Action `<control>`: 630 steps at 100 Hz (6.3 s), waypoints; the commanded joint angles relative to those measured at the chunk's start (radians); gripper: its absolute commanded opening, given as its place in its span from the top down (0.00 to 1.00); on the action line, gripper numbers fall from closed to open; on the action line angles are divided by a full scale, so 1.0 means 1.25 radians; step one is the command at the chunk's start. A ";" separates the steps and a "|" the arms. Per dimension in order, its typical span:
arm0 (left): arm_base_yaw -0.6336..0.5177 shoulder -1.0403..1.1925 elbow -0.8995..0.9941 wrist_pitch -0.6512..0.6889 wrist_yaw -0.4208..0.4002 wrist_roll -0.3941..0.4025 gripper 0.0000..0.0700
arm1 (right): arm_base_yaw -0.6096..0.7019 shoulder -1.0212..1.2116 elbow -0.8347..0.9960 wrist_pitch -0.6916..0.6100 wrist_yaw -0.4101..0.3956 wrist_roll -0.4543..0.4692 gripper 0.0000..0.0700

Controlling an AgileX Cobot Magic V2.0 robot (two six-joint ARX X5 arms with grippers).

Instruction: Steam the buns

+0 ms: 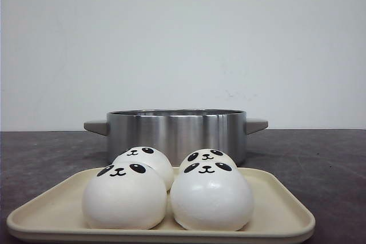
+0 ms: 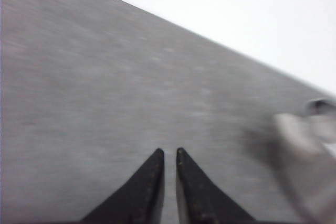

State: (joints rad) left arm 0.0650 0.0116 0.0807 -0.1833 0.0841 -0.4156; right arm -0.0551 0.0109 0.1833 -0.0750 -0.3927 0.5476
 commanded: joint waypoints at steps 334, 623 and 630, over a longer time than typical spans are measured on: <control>-0.420 0.571 0.727 -0.435 0.202 0.227 0.20 | 0.774 1.162 1.085 -0.615 0.377 -0.053 1.00; -0.638 1.275 0.731 -0.218 0.034 0.031 0.00 | 0.766 0.784 1.242 -0.744 0.615 -0.192 0.99; -0.638 1.290 0.731 -0.199 0.034 0.022 0.00 | 0.766 0.784 1.242 -0.752 0.615 -0.190 0.99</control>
State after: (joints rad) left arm -0.7246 1.5963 0.9714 -0.4496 0.1295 -0.3676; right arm 0.8902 0.9825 1.7199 -1.0145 0.3729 0.2935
